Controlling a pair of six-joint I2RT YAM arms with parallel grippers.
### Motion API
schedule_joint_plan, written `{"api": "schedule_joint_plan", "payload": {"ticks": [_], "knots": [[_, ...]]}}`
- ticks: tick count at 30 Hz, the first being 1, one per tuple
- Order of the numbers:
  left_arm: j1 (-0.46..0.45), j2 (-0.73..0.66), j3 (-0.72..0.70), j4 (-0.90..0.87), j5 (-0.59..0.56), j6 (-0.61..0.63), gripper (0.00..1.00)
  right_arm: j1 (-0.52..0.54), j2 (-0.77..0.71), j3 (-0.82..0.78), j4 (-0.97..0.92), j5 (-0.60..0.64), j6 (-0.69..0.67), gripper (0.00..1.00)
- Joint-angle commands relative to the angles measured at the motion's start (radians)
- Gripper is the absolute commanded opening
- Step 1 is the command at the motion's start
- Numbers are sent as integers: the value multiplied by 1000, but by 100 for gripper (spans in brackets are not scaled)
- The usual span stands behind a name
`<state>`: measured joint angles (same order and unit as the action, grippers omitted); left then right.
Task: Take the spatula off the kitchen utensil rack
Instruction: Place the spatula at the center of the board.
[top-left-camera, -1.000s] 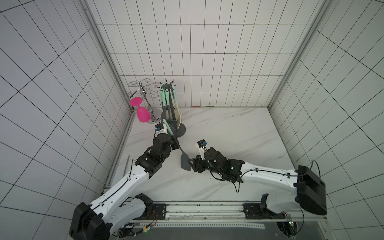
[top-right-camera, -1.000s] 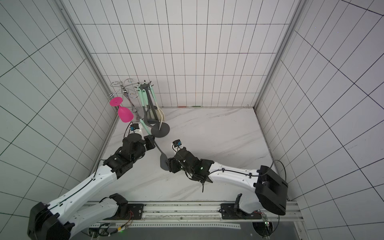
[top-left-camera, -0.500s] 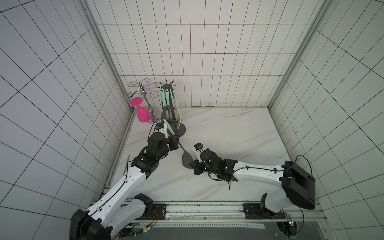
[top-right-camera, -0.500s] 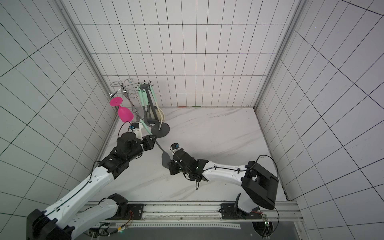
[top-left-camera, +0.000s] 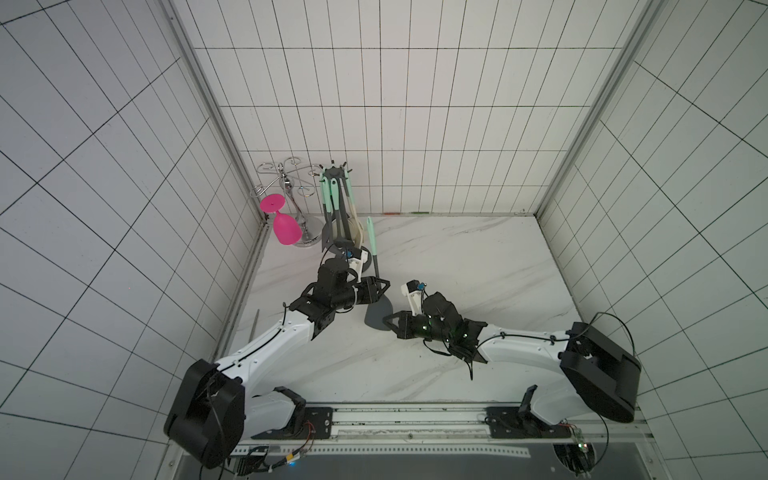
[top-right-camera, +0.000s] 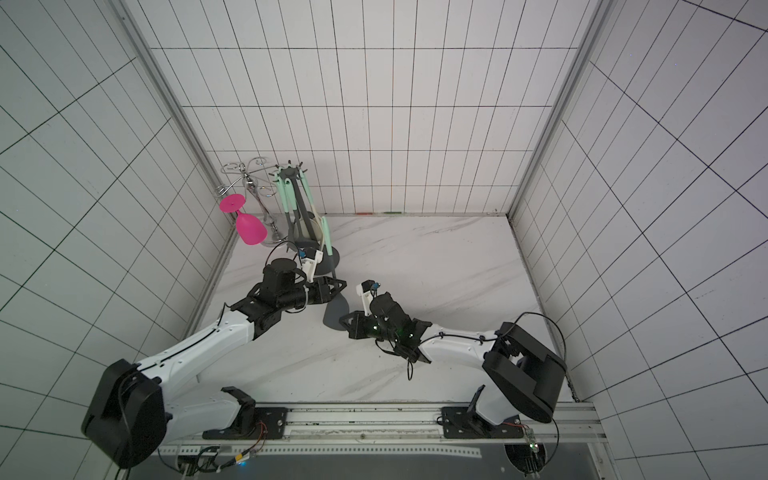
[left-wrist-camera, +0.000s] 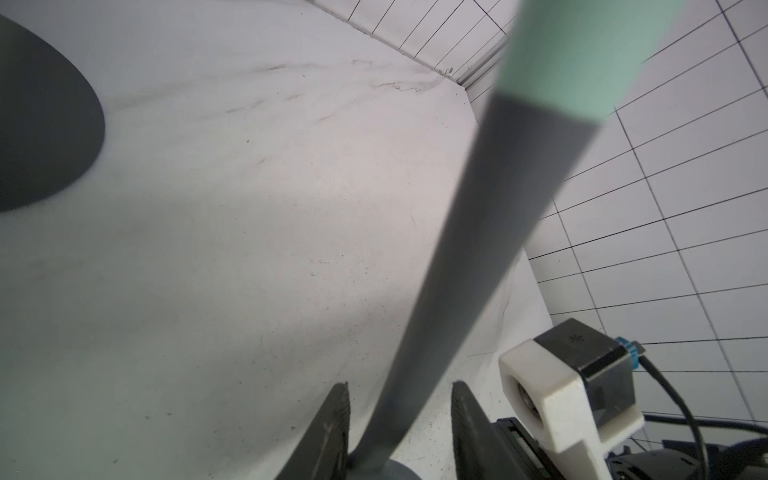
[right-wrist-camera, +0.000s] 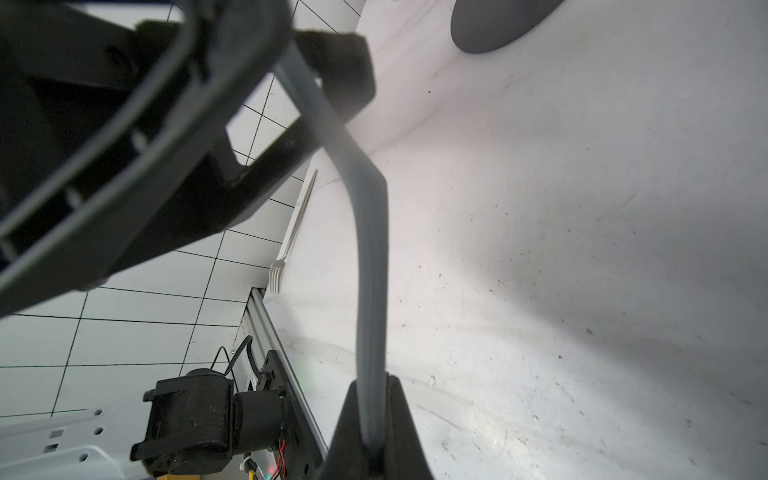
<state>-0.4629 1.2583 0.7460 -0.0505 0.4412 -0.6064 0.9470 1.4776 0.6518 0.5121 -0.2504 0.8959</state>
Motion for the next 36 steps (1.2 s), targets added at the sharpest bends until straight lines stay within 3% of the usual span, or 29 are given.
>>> {"api": "schedule_joint_plan", "payload": {"ticks": [1,2,5,9,12,15,20,28,36], "knots": [[-8,28,33,54,28,-20,10,-15,-27,-40,111,-40,56,0],[-7,28,35,51,17,-25,0,-18,-28,-49,120,-40,66,0],[-15,16,45,1,-34,-9,0,-28,-36,-64,125,-35,75,0],[-53,21,115,-165,-164,82,0,-55,-92,-73,28,-15,29,41],[-88,61,168,-262,-242,126,0,-79,-199,-70,-186,80,-57,54],[-116,139,233,-383,-338,140,0,-96,-327,-33,-483,261,-152,58],[-129,276,323,-582,-386,162,0,-136,-495,-42,-645,363,-246,60],[-125,230,207,-689,-471,209,0,-172,-535,-61,-667,367,-292,61],[-62,339,267,-854,-570,198,0,-190,-464,22,-686,269,-371,62]]}}
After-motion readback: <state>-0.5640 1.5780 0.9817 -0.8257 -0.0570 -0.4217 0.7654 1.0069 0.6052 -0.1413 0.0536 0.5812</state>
